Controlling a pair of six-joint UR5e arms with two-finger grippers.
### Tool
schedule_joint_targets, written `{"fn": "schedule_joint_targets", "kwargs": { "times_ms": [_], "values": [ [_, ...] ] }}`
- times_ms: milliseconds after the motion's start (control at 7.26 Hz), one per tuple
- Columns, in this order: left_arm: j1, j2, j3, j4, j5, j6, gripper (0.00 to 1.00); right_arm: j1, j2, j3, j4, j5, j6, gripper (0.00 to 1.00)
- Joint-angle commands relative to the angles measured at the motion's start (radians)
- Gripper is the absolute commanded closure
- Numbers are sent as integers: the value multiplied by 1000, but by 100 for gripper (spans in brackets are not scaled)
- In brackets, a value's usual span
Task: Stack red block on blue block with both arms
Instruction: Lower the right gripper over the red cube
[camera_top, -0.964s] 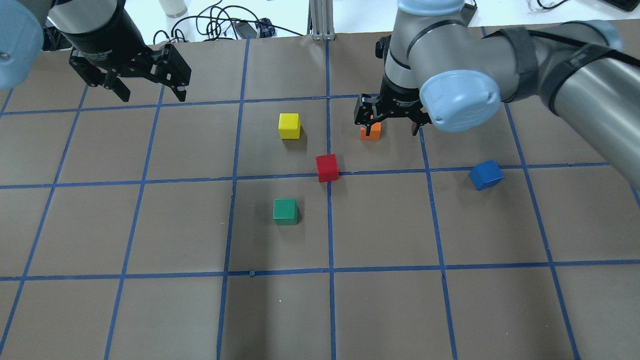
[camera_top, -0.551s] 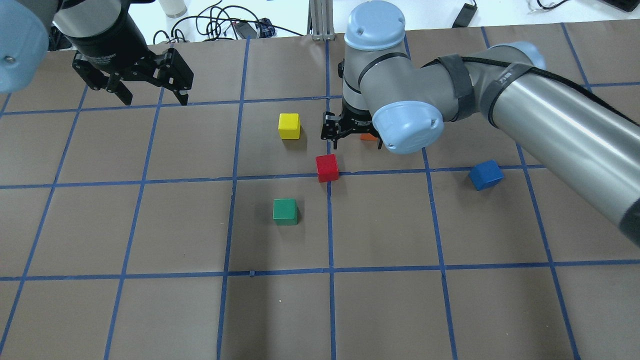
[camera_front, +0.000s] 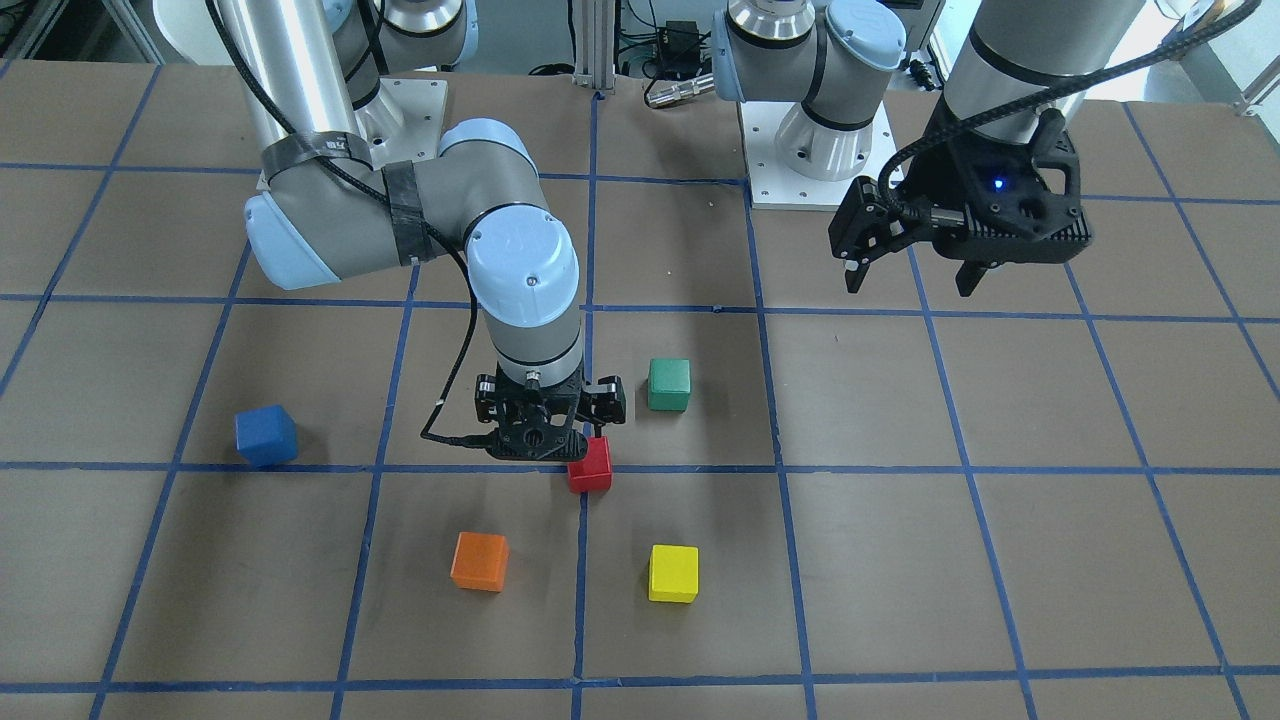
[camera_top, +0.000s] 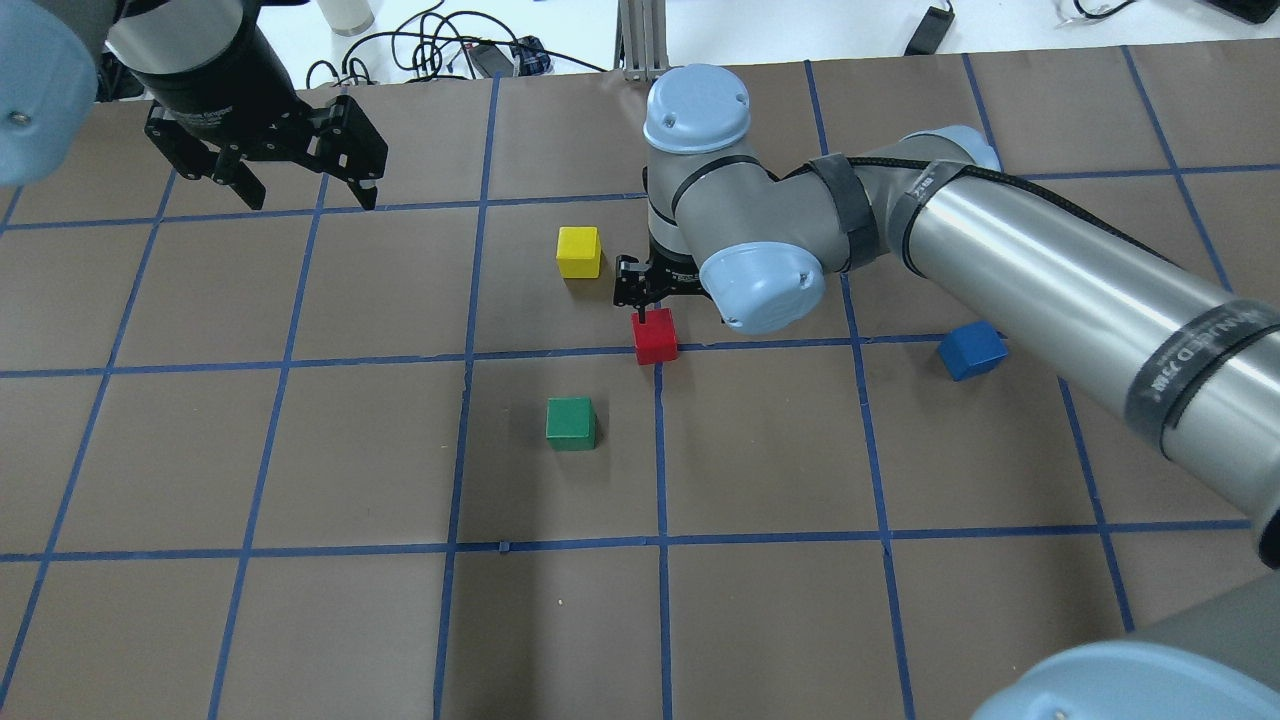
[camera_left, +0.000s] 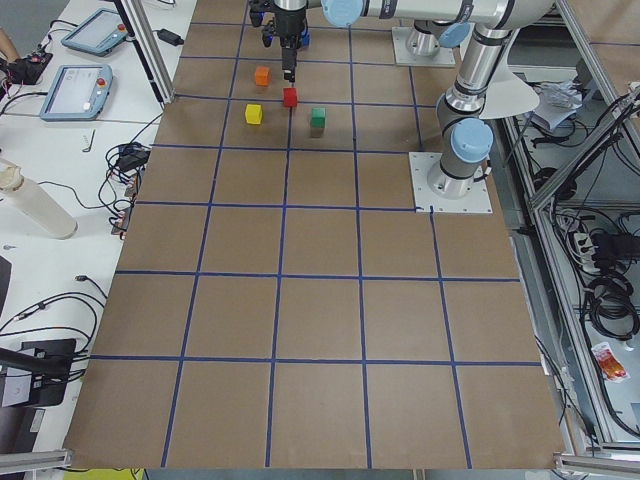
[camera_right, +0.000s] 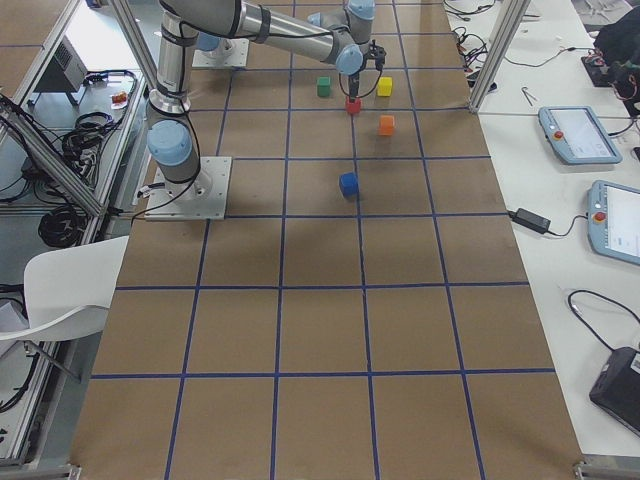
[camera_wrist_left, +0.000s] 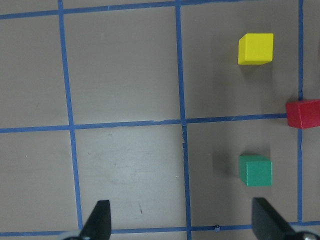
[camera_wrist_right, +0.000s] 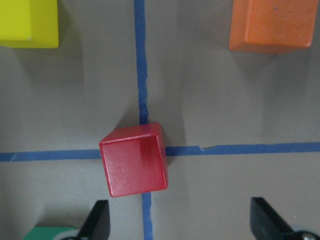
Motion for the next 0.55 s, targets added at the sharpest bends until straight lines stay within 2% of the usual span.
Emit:
{"fn": "schedule_joint_targets", "kwargs": {
  "times_ms": [0, 413],
  "values": [
    [0, 0, -5, 6, 1, -1, 0, 18, 58, -1, -90, 2, 1, 0],
    [0, -3, -5, 9, -7, -1, 0, 29, 88, -1, -103, 16, -2, 0]
  ]
}}
